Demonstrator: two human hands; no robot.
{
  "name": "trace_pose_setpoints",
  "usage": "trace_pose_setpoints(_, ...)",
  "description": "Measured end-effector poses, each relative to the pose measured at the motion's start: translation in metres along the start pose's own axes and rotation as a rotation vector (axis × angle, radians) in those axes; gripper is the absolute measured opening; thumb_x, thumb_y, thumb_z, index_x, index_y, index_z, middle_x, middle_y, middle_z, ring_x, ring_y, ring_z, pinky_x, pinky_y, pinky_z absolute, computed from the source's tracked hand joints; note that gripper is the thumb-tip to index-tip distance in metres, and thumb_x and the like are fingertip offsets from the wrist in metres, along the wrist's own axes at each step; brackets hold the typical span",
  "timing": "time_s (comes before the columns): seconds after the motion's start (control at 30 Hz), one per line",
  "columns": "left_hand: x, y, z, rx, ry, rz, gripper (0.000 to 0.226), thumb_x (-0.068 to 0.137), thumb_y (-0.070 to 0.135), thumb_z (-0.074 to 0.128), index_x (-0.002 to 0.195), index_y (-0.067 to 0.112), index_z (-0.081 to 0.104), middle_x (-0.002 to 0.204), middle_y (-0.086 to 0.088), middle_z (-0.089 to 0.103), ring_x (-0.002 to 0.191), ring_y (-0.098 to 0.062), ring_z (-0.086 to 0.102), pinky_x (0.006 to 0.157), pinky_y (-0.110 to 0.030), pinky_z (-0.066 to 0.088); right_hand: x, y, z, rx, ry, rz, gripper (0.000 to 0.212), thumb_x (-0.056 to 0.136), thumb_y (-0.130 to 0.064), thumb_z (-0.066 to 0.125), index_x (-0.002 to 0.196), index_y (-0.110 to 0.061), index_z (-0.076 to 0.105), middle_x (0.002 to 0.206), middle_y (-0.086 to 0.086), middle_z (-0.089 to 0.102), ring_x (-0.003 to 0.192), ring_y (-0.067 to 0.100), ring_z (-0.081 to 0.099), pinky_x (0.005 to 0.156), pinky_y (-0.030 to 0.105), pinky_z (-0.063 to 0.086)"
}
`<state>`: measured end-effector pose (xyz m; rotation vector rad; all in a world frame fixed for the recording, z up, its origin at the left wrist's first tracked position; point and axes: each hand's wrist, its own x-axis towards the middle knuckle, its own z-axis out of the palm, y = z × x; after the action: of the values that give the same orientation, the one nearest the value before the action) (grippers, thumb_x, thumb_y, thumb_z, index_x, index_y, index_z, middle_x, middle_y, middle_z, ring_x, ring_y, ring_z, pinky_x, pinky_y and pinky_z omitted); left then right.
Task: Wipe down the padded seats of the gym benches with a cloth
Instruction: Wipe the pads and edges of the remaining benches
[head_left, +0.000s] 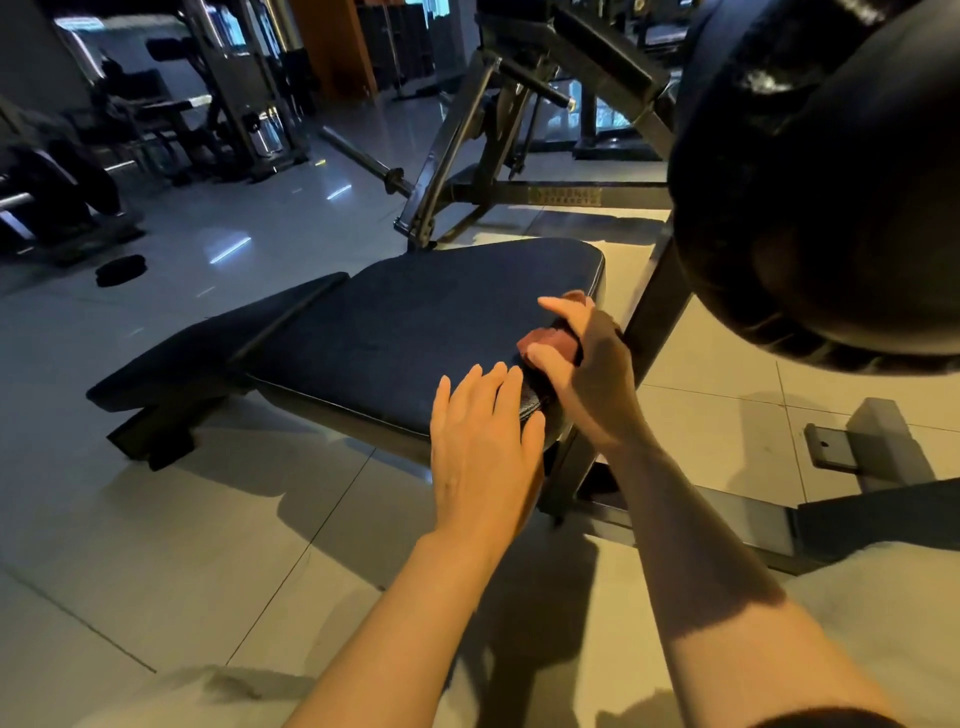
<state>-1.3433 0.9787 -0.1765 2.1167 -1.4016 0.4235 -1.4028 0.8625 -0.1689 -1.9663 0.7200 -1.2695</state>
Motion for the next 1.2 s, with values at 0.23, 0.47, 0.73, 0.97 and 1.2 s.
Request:
trace_pose_setpoints(0.23, -0.006, -0.006, -0.015, -0.087, -0.098, 0.056, 0.055, 0.099, 0.030, 0.049, 0.150, 0.019, 0.029, 0.156, 0.001, 0.030, 0.147, -0.014, 0.015, 0.113, -0.025, -0.013, 0.008, -0.001, 0.004, 0.010, 0.003, 0.197, 0.046, 0.092, -0.022, 0.062, 0.135, -0.012, 0.050, 0.118, -0.004, 0.058, 0.112, 0.019, 0.056, 0.103, 0.040, 0.047)
trace_pose_setpoints(0.47, -0.023, -0.011, -0.020, -0.150, -0.114, 0.042, 0.065, 0.092, 0.022, 0.062, 0.149, 0.020, 0.030, 0.155, 0.002, 0.029, 0.146, -0.010, 0.012, 0.115, -0.025, -0.012, -0.035, -0.008, 0.003, -0.076, 0.018, 0.374, 0.052, 0.098, -0.038, 0.053, 0.145, -0.026, 0.036, 0.135, 0.006, 0.054, 0.119, 0.024, 0.056, 0.103, 0.036, 0.045)
trace_pose_setpoints(0.73, -0.041, -0.006, -0.017, -0.202, -0.128, -0.111, 0.071, 0.092, 0.019, 0.062, 0.151, 0.026, 0.023, 0.160, 0.004, 0.012, 0.144, -0.012, -0.012, 0.112, -0.032, -0.003, -0.098, -0.014, -0.008, -0.050, -0.109, 0.348, 0.039, 0.089, -0.018, 0.066, 0.127, -0.014, 0.060, 0.102, -0.006, 0.065, 0.090, 0.004, 0.058, 0.080, 0.010, 0.044)
trace_pose_setpoints(0.97, -0.042, 0.001, -0.016, -0.203, -0.135, -0.150, 0.072, 0.092, 0.023, 0.064, 0.151, 0.019, 0.024, 0.160, -0.002, 0.014, 0.146, -0.019, -0.007, 0.118, -0.041, 0.008, -0.076, -0.013, -0.020, 0.078, 0.229, 0.646, 0.049, 0.085, -0.022, 0.071, 0.127, -0.013, 0.047, 0.109, 0.000, 0.056, 0.102, 0.019, 0.054, 0.082, 0.029, 0.050)
trace_pose_setpoints(1.2, -0.043, -0.002, -0.019, -0.173, -0.172, -0.151, 0.073, 0.093, 0.024, 0.060, 0.152, 0.026, 0.017, 0.161, 0.004, 0.009, 0.148, -0.018, -0.007, 0.118, -0.039, 0.010, -0.065, -0.018, 0.007, 0.063, 0.124, 0.382, 0.052, 0.097, -0.013, 0.053, 0.146, -0.019, 0.036, 0.141, 0.007, 0.039, 0.123, 0.015, 0.041, 0.091, 0.006, 0.036)
